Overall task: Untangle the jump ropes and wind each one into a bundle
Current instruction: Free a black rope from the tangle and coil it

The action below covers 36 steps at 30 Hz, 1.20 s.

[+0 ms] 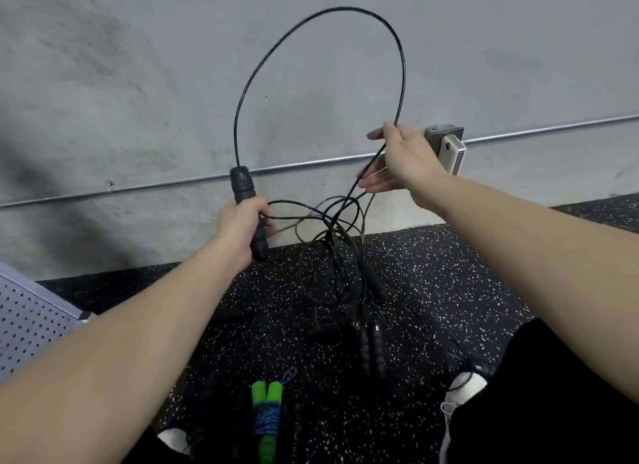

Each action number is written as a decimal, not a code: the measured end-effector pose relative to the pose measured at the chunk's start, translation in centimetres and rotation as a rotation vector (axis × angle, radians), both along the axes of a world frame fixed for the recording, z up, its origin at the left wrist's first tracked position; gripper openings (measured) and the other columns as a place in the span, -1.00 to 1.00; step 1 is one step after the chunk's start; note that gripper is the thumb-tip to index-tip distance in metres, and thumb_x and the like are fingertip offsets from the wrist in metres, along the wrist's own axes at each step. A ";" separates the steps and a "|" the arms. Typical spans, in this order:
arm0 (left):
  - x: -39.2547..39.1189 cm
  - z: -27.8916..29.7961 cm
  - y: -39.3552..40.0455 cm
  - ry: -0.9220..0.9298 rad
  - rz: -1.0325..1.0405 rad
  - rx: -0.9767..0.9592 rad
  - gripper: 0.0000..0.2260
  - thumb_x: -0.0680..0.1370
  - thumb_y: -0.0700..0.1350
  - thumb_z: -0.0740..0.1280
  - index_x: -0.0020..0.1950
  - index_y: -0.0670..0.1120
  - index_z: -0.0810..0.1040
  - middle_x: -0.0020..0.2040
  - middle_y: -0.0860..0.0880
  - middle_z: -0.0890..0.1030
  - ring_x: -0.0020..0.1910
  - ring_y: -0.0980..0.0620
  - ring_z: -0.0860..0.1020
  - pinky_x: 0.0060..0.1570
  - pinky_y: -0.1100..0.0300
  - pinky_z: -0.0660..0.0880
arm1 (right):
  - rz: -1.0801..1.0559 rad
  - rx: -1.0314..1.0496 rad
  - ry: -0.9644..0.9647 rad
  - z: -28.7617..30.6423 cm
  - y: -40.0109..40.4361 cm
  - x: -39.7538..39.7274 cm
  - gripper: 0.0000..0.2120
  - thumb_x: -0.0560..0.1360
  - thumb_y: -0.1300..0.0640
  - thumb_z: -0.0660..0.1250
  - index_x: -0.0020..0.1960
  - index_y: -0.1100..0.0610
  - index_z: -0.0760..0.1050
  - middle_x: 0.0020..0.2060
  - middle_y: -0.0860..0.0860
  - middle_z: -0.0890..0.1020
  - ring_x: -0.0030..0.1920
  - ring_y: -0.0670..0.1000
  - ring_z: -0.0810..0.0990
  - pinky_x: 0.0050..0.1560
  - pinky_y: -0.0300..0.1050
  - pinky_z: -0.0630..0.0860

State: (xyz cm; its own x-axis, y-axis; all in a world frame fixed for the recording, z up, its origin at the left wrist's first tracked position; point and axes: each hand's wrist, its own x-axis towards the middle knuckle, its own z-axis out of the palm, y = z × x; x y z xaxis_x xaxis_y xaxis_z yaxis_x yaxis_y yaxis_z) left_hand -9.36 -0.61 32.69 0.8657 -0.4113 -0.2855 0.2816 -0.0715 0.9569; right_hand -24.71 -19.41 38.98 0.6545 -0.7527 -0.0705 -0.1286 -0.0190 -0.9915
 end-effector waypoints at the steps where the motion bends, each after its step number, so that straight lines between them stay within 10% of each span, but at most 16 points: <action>1: -0.2 -0.2 -0.2 -0.026 -0.015 -0.010 -0.82 0.50 -0.31 0.34 0.05 -0.11 0.50 -0.38 0.02 0.62 -0.32 0.04 0.61 -0.06 0.06 0.62 | 0.017 0.007 -0.011 0.2 0.3 0.2 -0.66 0.72 -0.05 -0.02 0.26 0.11 0.41 -0.31 0.27 0.66 -0.31 0.22 0.71 -0.21 0.12 0.69; 5: -1.7 -0.7 -1.2 -0.074 -0.073 -0.055 -0.85 0.57 -0.25 0.40 0.08 -0.05 0.55 -0.01 -0.10 0.63 -0.02 -0.06 0.64 0.12 0.03 0.61 | 0.051 -0.004 -0.052 0.8 0.8 0.6 -0.68 0.71 -0.07 0.01 0.26 0.06 0.43 -0.42 0.19 0.66 -0.27 0.23 0.72 -0.20 0.11 0.68; 11: -4.8 -1.4 -2.0 -0.259 -0.325 0.054 -0.84 0.51 -0.07 0.53 0.06 -0.02 0.64 0.00 -0.05 0.73 0.06 -0.06 0.69 0.23 -0.06 0.58 | 0.084 0.050 -0.084 1.0 1.5 0.2 -0.67 0.71 -0.06 0.02 0.30 0.07 0.42 -0.43 0.16 0.65 -0.27 0.21 0.72 -0.31 -0.01 0.67; 21: -5.5 1.0 -3.7 -0.758 -0.399 0.374 -0.88 0.54 -0.06 0.47 -0.05 -0.08 0.60 -0.23 0.02 0.58 -0.26 0.06 0.51 -0.33 0.34 0.37 | 0.047 0.044 -0.060 0.8 1.0 -0.3 -0.65 0.72 -0.05 -0.03 0.30 0.06 0.43 -0.44 0.09 0.67 -0.31 0.09 0.72 -0.17 0.00 0.66; 30: -5.2 0.7 -3.3 -0.433 -0.414 0.179 -0.88 0.46 -0.02 0.50 -0.05 -0.02 0.70 -0.12 -0.04 0.74 -0.02 -0.11 0.70 0.16 -0.12 0.61 | 0.067 -0.111 0.124 -0.4 0.2 -0.5 -0.58 0.63 -0.24 0.15 0.04 0.12 0.51 -0.36 -0.01 0.63 -0.33 -0.01 0.61 -0.36 -0.19 0.50; 36: -4.6 0.9 -2.9 -0.204 -0.280 -0.013 -0.98 0.57 -0.24 0.42 -0.02 -0.15 0.63 -0.21 -0.09 0.74 -0.16 -0.13 0.72 -0.14 0.06 0.66 | 0.239 -0.323 0.182 -1.3 0.6 -1.8 -0.69 0.63 0.04 0.23 -0.20 0.17 0.56 -0.44 0.02 0.57 -0.47 -0.09 0.52 -0.34 -0.16 0.47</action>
State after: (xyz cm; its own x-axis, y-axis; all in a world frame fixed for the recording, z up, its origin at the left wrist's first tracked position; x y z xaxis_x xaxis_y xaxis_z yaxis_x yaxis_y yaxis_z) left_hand -13.99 -3.55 33.56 0.7574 -0.6435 -0.1108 0.0551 -0.1062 0.9928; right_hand -26.51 -18.79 37.67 0.8117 -0.5839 0.0131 -0.2553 -0.3749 -0.8912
